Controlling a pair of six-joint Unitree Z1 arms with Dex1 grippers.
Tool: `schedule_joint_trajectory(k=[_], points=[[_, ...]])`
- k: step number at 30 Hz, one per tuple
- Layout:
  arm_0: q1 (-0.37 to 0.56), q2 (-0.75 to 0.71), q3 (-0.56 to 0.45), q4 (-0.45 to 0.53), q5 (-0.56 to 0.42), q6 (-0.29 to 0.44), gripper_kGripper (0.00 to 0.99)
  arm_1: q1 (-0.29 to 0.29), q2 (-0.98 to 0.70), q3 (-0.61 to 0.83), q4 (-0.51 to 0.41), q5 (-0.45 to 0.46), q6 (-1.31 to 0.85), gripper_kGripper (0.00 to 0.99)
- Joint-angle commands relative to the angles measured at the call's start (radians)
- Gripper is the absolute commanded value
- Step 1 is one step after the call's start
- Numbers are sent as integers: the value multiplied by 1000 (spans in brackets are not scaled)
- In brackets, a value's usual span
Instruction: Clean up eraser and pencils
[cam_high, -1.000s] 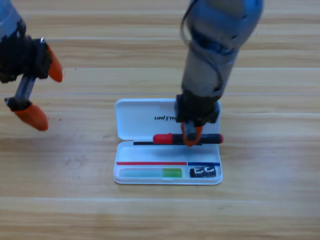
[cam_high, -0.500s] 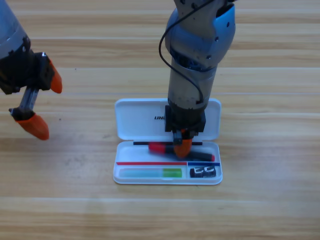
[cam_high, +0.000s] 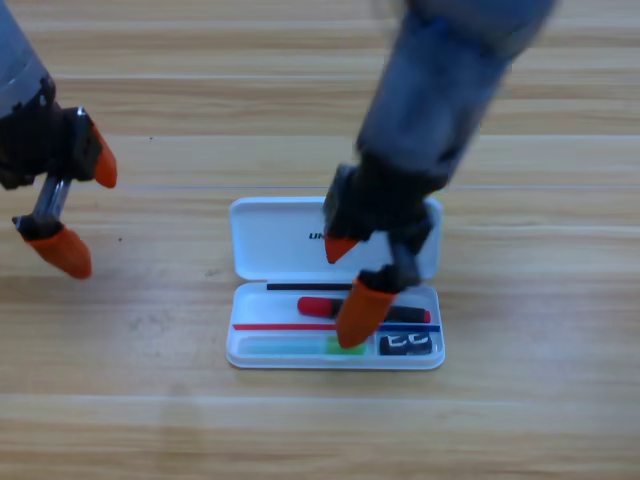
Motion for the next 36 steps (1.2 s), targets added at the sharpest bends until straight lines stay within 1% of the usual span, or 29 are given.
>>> schedule_joint_trajectory(k=[1,3,4,5,7,8,9,10,11,13,15,18,22,26,31,36], points=[[92,37,-104,-23,-26,21,957,-1,-333,273,-215,143,46,960],[121,69,-175,-23,-50,27,888,-18,-408,378,-322,171,86,963],[138,92,-213,-23,-67,31,836,-20,-438,421,-356,181,101,963],[154,118,-253,-23,-84,37,781,-20,-465,452,-378,191,110,963],[187,180,-331,-22,-121,47,669,-20,-504,486,-385,209,113,963],[200,210,-369,-22,-134,51,594,-20,-521,498,-385,218,113,965],[211,246,-403,-20,-154,59,511,-20,-532,507,-385,220,113,976],[227,276,-434,-20,-180,73,405,-20,-543,515,-385,220,113,983],[237,302,-460,-19,-205,88,275,-20,-555,523,-385,220,113,986],[263,352,-497,-20,-277,94,0,-21,-580,533,-384,220,116,988],[286,394,-518,-20,-340,94,0,-21,-601,542,-384,220,116,989],[308,460,-523,-22,-431,96,0,-21,-632,556,-384,221,118,990],[319,539,-494,-19,-515,94,0,-21,-653,569,-384,234,118,990],[299,612,-480,21,-572,111,0,-23,-630,569,-384,249,118,990],[266,658,-448,21,-642,117,0,-26,-606,558,-384,249,121,989],[228,678,-418,21,-688,116,0,-26,-600,547,-384,249,127,989]])
